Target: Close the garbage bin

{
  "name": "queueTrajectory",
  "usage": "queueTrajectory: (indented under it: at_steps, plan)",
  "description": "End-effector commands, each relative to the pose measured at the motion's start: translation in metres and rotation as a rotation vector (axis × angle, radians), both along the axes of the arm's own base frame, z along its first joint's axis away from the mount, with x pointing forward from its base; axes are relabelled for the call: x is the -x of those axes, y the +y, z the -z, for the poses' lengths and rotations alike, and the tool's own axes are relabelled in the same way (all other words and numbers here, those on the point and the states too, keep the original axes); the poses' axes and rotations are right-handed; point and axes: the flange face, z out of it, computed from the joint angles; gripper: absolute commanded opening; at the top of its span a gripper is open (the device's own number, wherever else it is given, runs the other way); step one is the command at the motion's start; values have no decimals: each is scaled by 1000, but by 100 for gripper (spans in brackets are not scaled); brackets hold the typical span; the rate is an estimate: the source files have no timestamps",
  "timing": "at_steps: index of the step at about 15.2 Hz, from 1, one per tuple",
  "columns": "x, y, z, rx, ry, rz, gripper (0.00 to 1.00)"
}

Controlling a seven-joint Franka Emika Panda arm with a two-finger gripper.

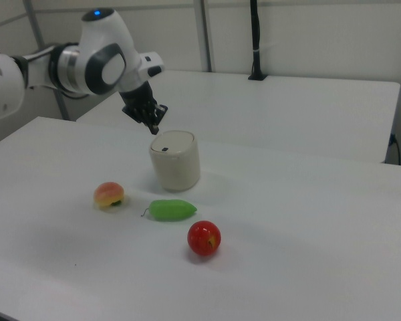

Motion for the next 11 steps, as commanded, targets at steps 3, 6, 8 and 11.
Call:
queueTrajectory:
  at_steps: [3,6,8,11]
  plan:
    - [53,-1,-51,44,154,-1,0]
    - [86,-2,-73,77,256,-2,0]
    - [105,-3,-81,87,315,9,0]
    - [124,-4,-91,93,344,50,0]
